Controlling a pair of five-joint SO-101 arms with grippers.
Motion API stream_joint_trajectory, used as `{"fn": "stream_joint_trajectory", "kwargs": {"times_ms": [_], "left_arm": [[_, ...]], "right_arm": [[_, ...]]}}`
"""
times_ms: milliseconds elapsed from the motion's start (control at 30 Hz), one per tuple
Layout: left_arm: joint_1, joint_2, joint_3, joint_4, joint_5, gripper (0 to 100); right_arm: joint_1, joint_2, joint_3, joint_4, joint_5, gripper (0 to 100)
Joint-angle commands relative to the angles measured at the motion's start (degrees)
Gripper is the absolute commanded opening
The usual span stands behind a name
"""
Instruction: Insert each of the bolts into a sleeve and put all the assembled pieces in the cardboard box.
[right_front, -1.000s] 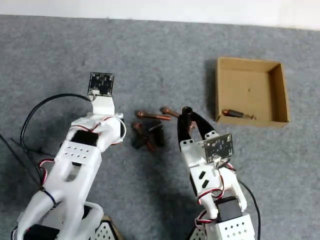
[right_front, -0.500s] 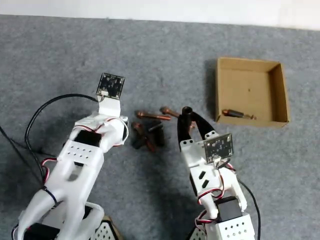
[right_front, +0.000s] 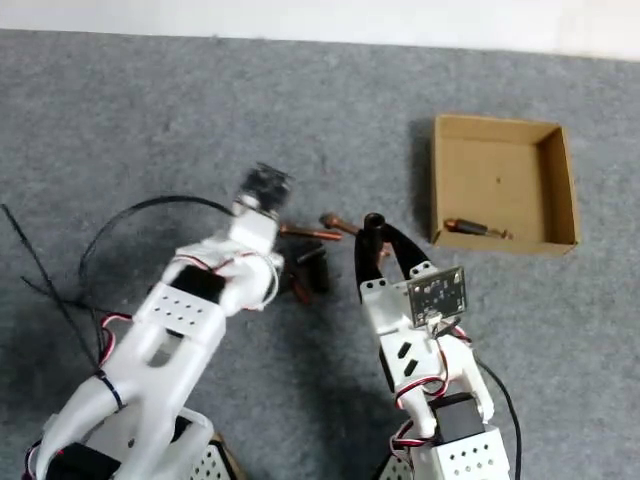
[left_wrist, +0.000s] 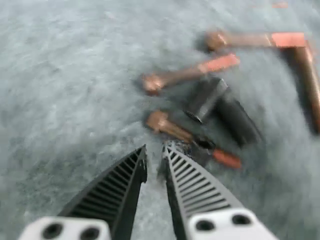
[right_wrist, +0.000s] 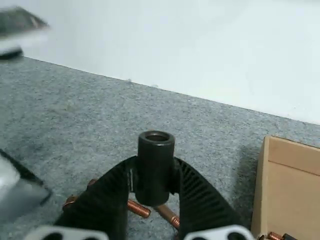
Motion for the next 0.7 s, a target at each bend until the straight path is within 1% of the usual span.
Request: {"fn": "stream_joint_trajectory", "kwargs": {"times_ms": [0, 167, 333, 400, 533, 600, 667], "left_arm": [[2.68, -0.13, -1.36, 3.25, -16.44, 7], [2.51, -0.04, 0.40, 3.08, -22.51, 7], [1.89, -0.04, -1.98, 2.29, -23.82, 8], [1.36, -0.04, -3.65, 2.46, -24.09, 12], [1.63, -0.04, -4.44, 2.55, -32.18, 23], [1.63, -0.04, -4.88, 2.55, -35.08, 24], [1.63, 0.04, -6.55, 2.55, -38.51, 24]], "right_arm": [[0.66, -1.36, 4.00, -1.36, 0.35, 0.5], [0.66, -1.36, 4.00, -1.36, 0.35, 0.5], [1.27, -1.36, 4.09, -1.36, 0.35, 0.5], [4.35, -1.36, 4.00, -1.36, 0.35, 0.5], [12.26, -1.36, 4.18, -3.30, 0.09, 0.5], [15.08, -1.36, 4.44, -7.78, 0.00, 0.5], [16.48, -1.36, 5.67, -10.07, 0.00, 0.5]]}}
